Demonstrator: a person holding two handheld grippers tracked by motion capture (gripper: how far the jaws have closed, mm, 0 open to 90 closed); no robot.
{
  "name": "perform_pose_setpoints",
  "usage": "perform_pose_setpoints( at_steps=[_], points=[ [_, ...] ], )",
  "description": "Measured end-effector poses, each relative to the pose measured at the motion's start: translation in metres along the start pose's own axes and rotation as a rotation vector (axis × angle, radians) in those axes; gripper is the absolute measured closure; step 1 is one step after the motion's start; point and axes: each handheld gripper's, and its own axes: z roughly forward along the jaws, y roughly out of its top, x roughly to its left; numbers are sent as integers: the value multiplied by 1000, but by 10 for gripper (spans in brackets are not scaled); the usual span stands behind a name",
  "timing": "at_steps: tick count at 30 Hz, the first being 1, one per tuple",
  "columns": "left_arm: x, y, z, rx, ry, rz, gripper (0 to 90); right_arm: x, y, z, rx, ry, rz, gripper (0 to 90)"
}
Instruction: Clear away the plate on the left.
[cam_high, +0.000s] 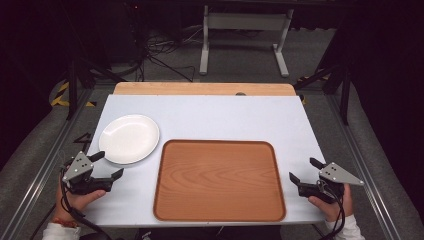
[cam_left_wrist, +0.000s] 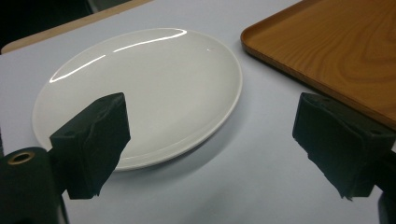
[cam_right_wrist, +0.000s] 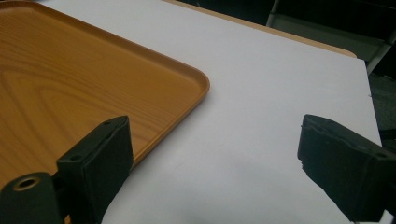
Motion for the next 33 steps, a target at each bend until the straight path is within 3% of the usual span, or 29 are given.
perform_pose_setpoints(
  at_steps=[4, 8, 13, 16, 19, 24, 26, 29, 30, 31, 33],
  points=[
    [-4, 0, 2, 31, 17, 10, 126, -2, 0, 1, 0, -8, -1, 111],
    [-8, -1, 1, 45, -1, 33, 130, -2, 4, -2, -13, -26, -4, 111],
    [-10, 3, 2, 88, 45, 61, 127, -3, 2, 0, -8, -23, 0, 111],
    [-12, 5, 3, 97, 51, 81, 130, -2, 2, 0, -4, -23, -5, 111],
    [-18, 8, 2, 117, 78, 138, 136, -2, 3, -1, -14, -17, -1, 111],
    [-20, 9, 3, 149, 120, 175, 144, 0, 3, 1, -5, -9, -16, 111],
    [-22, 12, 9, 194, 163, 218, 153, -1, 2, 2, -2, -11, -8, 112],
    [-26, 15, 15, 237, 187, 271, 164, -1, 2, 3, 4, -11, -7, 113],
    [-26, 15, 15, 237, 187, 271, 165, -1, 2, 3, 4, -11, -7, 113],
    [-29, 17, 19, 268, 222, 352, 180, 0, 2, 4, 7, -10, -10, 113],
    [-30, 22, 25, 294, 246, 412, 195, 0, 2, 5, 8, -9, -10, 113]
  ],
)
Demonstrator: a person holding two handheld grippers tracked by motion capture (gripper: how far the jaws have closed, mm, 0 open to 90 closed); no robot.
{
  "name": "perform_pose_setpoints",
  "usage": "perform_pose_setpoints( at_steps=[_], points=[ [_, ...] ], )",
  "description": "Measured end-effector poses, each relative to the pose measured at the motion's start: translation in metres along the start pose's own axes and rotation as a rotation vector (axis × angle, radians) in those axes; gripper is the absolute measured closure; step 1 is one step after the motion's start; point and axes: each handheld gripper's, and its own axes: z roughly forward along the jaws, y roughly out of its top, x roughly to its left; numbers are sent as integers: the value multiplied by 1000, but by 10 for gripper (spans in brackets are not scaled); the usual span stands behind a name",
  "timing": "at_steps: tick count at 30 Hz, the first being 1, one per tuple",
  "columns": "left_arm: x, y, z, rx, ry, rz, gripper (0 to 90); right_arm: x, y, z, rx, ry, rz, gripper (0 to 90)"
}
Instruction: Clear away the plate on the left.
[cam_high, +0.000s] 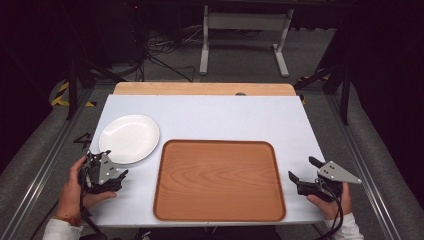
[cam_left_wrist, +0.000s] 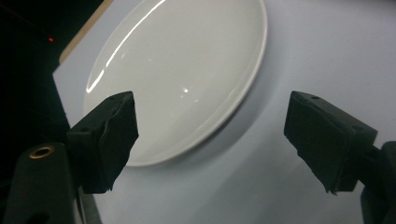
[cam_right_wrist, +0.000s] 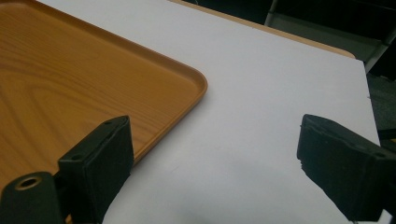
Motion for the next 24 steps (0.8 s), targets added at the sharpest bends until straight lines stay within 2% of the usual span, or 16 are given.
perform_pose_setpoints(
  at_steps=[2, 5, 6, 7, 8, 10, 12, 15, 19, 20, 21, 23, 24],
  points=[
    [-3, 5, 5, 32, 19, 43, 203, 1, 0, 1, 5, 1, -2, 113],
    [-8, 12, 15, 92, 22, 123, 222, 2, 0, 1, 5, 5, -7, 113],
    [-8, 12, 15, 92, 22, 123, 226, 2, 0, 1, 5, 5, -7, 113],
    [-10, 14, 19, 126, 39, 159, 226, 2, 0, 1, 6, 6, -7, 113],
    [-10, 15, 21, 129, 41, 172, 232, 1, 0, 1, 4, 6, -6, 113],
    [-12, 19, 29, 181, 75, 233, 262, 0, -1, 2, 7, 3, 0, 113],
    [-12, 20, 30, 178, 76, 247, 296, 0, -1, 2, 9, 3, 1, 113],
    [-11, 19, 32, 193, 92, 240, 338, 1, -1, 2, 10, 2, -8, 113],
    [-10, 18, 33, 188, 62, 231, 401, 0, -1, 2, 3, -5, -1, 113],
    [-11, 18, 33, 182, 46, 232, 435, 0, -2, 2, 4, -4, -2, 113],
    [-13, 19, 34, 193, 33, 264, 539, 0, -2, 2, 7, -5, -5, 113],
    [-14, 19, 35, 193, 26, 273, 631, 0, -2, 2, 7, -5, -3, 113],
    [-14, 20, 35, 197, 14, 290, 631, 0, -2, 2, 7, -5, -3, 113]
  ],
)
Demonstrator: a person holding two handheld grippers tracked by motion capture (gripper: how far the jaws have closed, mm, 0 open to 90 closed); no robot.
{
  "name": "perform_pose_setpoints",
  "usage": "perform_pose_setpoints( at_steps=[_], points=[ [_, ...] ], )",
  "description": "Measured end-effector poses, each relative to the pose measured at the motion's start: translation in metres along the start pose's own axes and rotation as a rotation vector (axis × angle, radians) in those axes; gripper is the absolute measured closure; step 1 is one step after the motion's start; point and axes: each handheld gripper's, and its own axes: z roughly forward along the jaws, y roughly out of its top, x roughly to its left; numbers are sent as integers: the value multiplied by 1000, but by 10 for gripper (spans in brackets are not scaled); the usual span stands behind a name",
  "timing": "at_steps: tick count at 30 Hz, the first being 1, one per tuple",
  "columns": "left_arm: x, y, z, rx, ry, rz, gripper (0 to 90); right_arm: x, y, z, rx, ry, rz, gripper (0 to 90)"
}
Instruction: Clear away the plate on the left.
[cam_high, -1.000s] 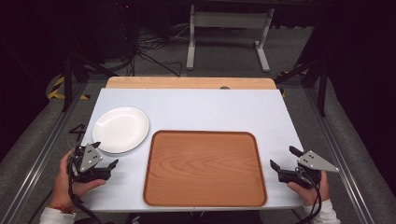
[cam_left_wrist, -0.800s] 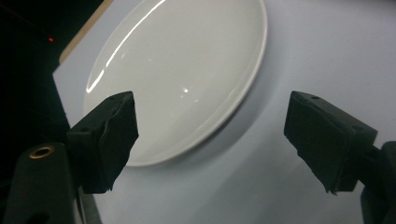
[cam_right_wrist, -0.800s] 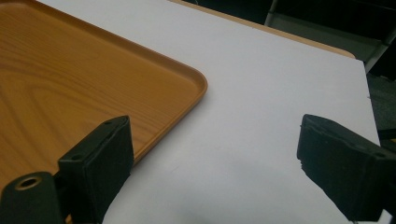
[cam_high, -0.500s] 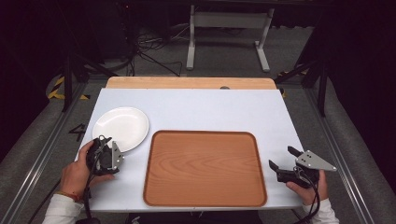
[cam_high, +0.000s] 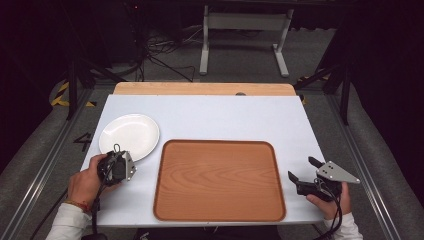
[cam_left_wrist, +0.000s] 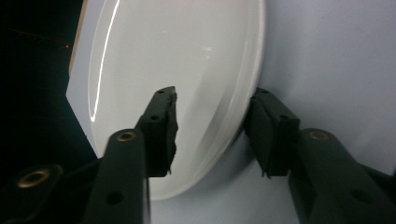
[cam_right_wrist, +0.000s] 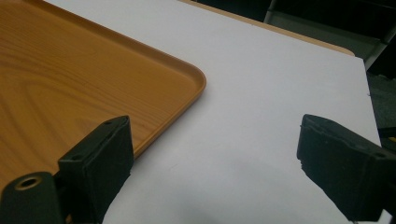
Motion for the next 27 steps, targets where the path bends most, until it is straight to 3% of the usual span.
perform_pose_setpoints(
  at_steps=[3, 5, 11, 20, 27],
  points=[
    [-2, 2, 2, 4, -13, 32, 775, 0, 0, 0, 3, 2, -4, 113],
    [-1, 4, 0, -8, -3, 59, 791, 1, 0, 1, 5, 1, -4, 113],
    [-3, 12, -10, -23, 91, 104, 854, 0, 0, -1, -8, -19, -2, 113],
    [1, 16, -18, -32, 125, 88, 874, 0, 0, -1, -6, -17, -11, 113],
    [2, 15, -21, -55, 123, 67, 873, 1, 0, 0, -3, -13, -13, 113]
  ],
)
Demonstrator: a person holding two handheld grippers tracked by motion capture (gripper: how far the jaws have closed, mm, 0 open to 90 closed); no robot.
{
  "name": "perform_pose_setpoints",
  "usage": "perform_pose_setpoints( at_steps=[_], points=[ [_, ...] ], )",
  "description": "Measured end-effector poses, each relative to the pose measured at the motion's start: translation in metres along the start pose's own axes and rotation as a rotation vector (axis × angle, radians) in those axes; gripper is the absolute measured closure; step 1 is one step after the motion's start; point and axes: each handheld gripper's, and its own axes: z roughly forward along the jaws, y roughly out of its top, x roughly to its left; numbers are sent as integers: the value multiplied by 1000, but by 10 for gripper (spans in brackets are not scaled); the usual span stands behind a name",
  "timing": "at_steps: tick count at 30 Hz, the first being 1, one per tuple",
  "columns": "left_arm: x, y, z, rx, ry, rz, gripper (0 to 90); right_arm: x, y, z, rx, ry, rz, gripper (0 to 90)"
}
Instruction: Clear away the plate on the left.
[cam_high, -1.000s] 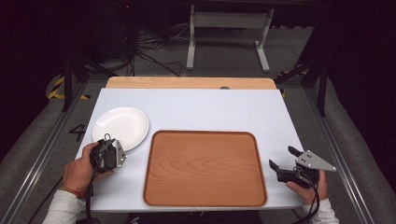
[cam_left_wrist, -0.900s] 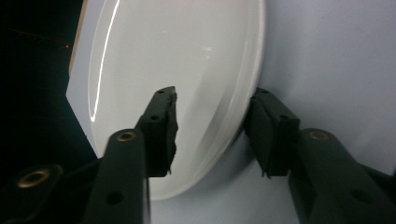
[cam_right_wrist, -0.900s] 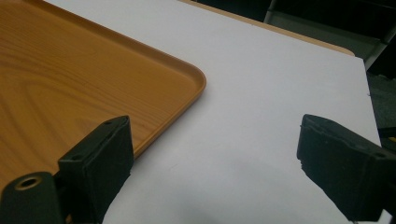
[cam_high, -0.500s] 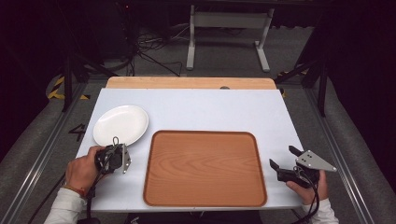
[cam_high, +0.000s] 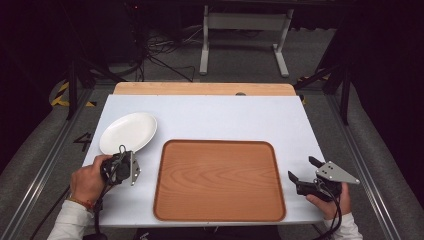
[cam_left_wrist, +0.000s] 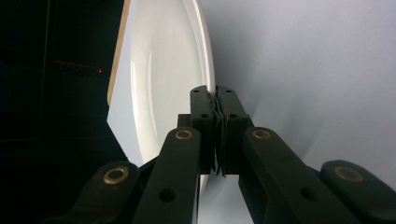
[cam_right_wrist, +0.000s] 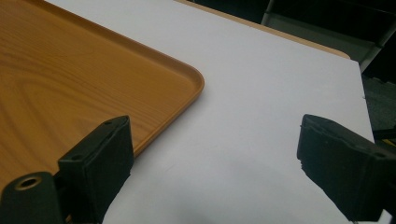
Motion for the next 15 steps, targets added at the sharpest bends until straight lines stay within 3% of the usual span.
perform_pose_setpoints(
  at_steps=[15],
  points=[
    [8, 2, -12, -44, 17, -48, 870, -1, 0, 0, -1, -1, 8, 113]
  ],
)
